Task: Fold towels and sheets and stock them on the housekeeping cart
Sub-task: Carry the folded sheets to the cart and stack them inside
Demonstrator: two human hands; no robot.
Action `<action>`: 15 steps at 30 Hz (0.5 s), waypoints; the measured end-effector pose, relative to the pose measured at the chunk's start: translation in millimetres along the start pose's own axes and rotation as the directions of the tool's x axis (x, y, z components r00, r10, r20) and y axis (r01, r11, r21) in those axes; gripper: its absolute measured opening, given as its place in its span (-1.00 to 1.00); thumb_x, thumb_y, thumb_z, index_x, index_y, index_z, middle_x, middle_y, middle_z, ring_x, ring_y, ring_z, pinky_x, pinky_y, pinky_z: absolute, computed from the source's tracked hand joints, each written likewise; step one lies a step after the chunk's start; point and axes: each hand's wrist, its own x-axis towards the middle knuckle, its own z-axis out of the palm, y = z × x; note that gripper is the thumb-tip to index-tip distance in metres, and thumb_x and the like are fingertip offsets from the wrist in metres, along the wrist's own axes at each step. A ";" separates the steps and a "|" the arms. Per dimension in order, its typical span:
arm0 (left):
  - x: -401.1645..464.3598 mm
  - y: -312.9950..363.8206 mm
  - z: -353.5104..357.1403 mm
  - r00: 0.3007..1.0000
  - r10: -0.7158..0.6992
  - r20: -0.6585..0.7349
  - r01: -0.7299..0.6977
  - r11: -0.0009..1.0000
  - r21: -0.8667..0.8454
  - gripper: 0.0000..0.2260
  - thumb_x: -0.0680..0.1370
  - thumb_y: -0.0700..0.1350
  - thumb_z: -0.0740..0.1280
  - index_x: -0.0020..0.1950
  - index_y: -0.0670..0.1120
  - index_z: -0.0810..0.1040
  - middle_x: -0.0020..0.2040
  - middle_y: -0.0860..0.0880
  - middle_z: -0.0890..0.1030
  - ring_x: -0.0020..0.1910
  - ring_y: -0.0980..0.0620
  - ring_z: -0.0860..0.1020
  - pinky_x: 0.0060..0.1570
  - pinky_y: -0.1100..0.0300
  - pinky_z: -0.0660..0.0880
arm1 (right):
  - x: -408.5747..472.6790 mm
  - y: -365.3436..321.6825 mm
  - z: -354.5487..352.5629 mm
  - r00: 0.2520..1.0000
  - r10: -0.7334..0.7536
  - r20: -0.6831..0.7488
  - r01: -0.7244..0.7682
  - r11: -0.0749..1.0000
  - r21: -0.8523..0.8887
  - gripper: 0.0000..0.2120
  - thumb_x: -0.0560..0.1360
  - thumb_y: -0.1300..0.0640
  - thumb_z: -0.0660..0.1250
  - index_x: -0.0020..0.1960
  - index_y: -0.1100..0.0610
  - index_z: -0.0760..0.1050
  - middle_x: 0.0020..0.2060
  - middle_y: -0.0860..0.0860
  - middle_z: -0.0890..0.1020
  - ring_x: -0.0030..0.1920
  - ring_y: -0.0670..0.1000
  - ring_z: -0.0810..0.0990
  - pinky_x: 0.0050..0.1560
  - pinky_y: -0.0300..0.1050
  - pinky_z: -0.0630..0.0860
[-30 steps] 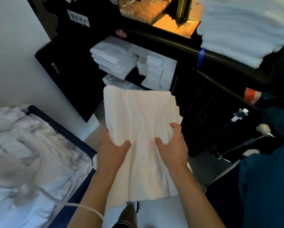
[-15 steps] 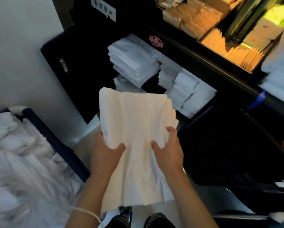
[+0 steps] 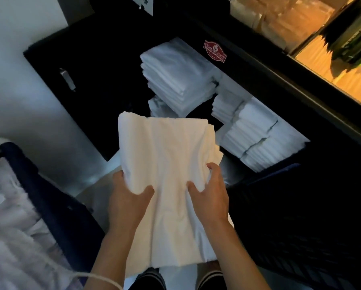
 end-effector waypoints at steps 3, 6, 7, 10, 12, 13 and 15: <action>15.5 -12.2 23.0 1.000 -0.015 -0.020 0.015 1.000 -0.002 -0.42 0.39 0.04 0.56 0.19 0.27 0.22 0.01 0.26 0.48 -0.06 0.23 0.51 -0.22 0.18 0.47 | 23.1 16.4 11.6 1.000 -0.014 0.011 0.014 1.000 -0.009 -0.35 0.50 -0.11 0.46 0.44 -0.19 0.17 0.11 -0.24 0.37 0.05 -0.13 0.40 0.03 -0.09 0.41; 33.6 -27.6 45.6 0.999 -0.030 -0.028 0.030 1.000 0.001 -0.39 0.40 0.01 0.56 0.31 0.17 0.29 0.04 0.16 0.50 -0.02 0.09 0.55 -0.10 0.07 0.52 | 44.4 32.5 30.0 0.999 -0.025 0.040 0.025 1.000 0.002 -0.35 0.51 -0.12 0.46 0.46 -0.19 0.17 0.13 -0.23 0.38 0.13 -0.06 0.49 0.09 -0.02 0.52; 39.6 -33.2 52.6 0.999 -0.037 -0.034 0.037 0.999 -0.005 -0.36 0.41 0.00 0.56 0.38 0.12 0.29 0.06 0.12 0.51 0.00 0.05 0.55 -0.07 0.05 0.53 | 50.9 38.5 37.7 0.998 -0.029 0.048 0.029 1.000 0.008 -0.35 0.52 -0.12 0.45 0.47 -0.18 0.17 0.15 -0.22 0.39 0.17 -0.04 0.50 0.13 0.00 0.54; 59.5 -55.0 73.2 0.994 -0.058 -0.090 0.057 0.998 -0.022 -0.32 0.41 -0.04 0.56 0.44 0.05 0.30 0.10 0.05 0.50 0.02 0.01 0.53 -0.02 0.07 0.47 | 71.8 58.5 66.4 0.996 -0.043 0.079 0.041 0.999 0.028 -0.36 0.52 -0.13 0.45 0.47 -0.20 0.17 0.21 -0.20 0.42 0.19 -0.06 0.49 0.14 -0.02 0.52; 72.8 -71.7 87.4 0.988 -0.064 -0.137 0.062 0.998 -0.020 -0.32 0.40 -0.08 0.56 0.43 0.03 0.32 0.11 0.04 0.51 0.02 -0.01 0.51 0.01 0.09 0.42 | 84.8 74.6 87.9 0.994 -0.054 0.095 0.051 0.998 0.038 -0.36 0.52 -0.13 0.45 0.45 -0.24 0.15 0.14 -0.26 0.36 0.10 -0.13 0.43 0.08 -0.09 0.45; 79.7 -80.5 94.7 0.986 -0.067 -0.153 0.065 0.998 -0.017 -0.33 0.40 -0.09 0.57 0.43 0.02 0.33 0.12 0.03 0.52 0.02 -0.03 0.51 0.02 0.08 0.42 | 90.8 82.8 98.4 0.992 -0.063 0.106 0.059 0.997 0.043 -0.37 0.52 -0.14 0.45 0.45 -0.25 0.15 0.13 -0.28 0.34 0.07 -0.16 0.40 0.08 -0.09 0.43; 93.9 -101.4 109.3 0.984 -0.070 -0.167 0.069 0.998 -0.009 -0.34 0.39 -0.09 0.57 0.40 0.01 0.34 0.12 0.00 0.54 0.04 -0.07 0.54 0.03 0.05 0.46 | 102.7 100.7 119.4 0.990 -0.076 0.121 0.071 0.996 0.052 -0.36 0.53 -0.13 0.45 0.44 -0.25 0.14 0.14 -0.28 0.34 0.07 -0.17 0.39 0.09 -0.10 0.42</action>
